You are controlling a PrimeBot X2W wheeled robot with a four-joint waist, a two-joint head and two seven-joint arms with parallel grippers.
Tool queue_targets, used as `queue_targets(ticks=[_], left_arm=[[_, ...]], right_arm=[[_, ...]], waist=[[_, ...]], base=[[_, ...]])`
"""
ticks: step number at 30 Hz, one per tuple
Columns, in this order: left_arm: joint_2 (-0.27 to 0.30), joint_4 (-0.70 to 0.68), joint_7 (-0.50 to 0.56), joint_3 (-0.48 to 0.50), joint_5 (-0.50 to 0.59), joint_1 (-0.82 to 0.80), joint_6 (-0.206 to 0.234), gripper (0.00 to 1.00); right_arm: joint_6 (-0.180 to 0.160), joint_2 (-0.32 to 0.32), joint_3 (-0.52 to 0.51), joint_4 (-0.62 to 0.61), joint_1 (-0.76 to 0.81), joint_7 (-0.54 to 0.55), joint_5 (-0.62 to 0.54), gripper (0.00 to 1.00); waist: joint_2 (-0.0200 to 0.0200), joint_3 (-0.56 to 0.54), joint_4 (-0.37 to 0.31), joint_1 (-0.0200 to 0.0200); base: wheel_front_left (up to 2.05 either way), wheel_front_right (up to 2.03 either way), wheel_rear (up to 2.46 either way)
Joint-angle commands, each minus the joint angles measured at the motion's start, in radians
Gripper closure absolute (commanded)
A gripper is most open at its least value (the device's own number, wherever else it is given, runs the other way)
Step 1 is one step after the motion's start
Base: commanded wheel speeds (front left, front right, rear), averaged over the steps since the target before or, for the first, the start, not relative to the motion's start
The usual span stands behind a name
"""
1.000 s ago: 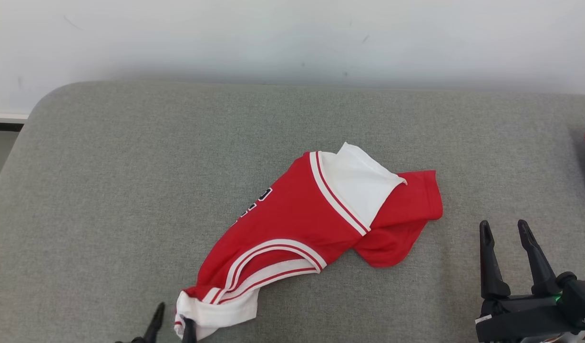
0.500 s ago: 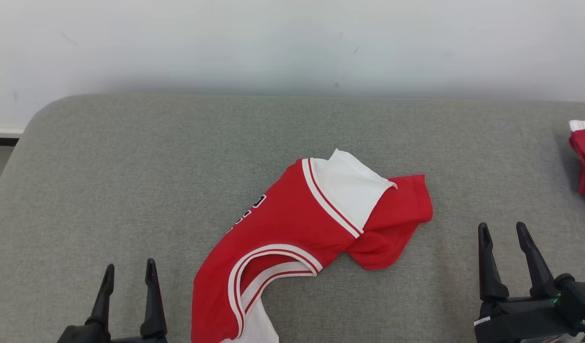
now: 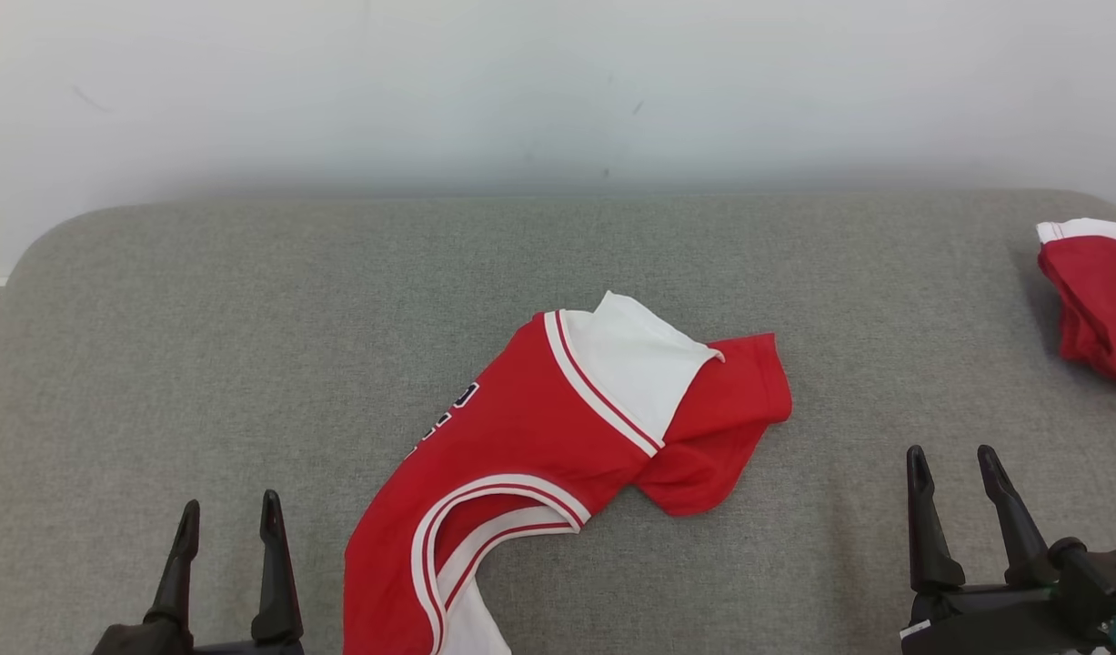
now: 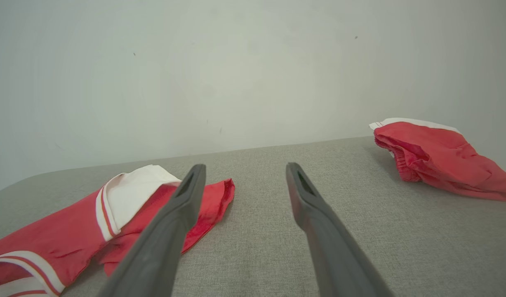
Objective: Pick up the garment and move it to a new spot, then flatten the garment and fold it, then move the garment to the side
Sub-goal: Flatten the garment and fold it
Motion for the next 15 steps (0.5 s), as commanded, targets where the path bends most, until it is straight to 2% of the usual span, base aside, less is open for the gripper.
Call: queue_targets(ticks=[1,8,15], left_arm=[[-0.005,0.006,-0.003,0.011,0.017,-0.007,-0.008,0.0],[-0.018,0.016,-0.003,0.023,0.031,-0.02,-0.026,0.0],[-0.027,0.025,-0.003,0.011,0.045,-0.038,-0.043,0.0]], right_arm=[[-0.003,-0.002,0.0,0.005,0.011,-0.004,0.005,0.0],[-0.003,-0.01,0.005,0.018,0.008,-0.004,0.013,0.0],[-0.003,-0.066,0.051,0.078,-0.064,-0.004,0.018,0.0]], waist=[[0.0,-0.003,-0.004,0.0],[0.0,-0.007,-0.002,0.0],[0.0,0.012,0.031,0.0]], base=[[0.0,0.0,0.0],[0.0,0.0,0.0],[0.0,0.0,0.0]])
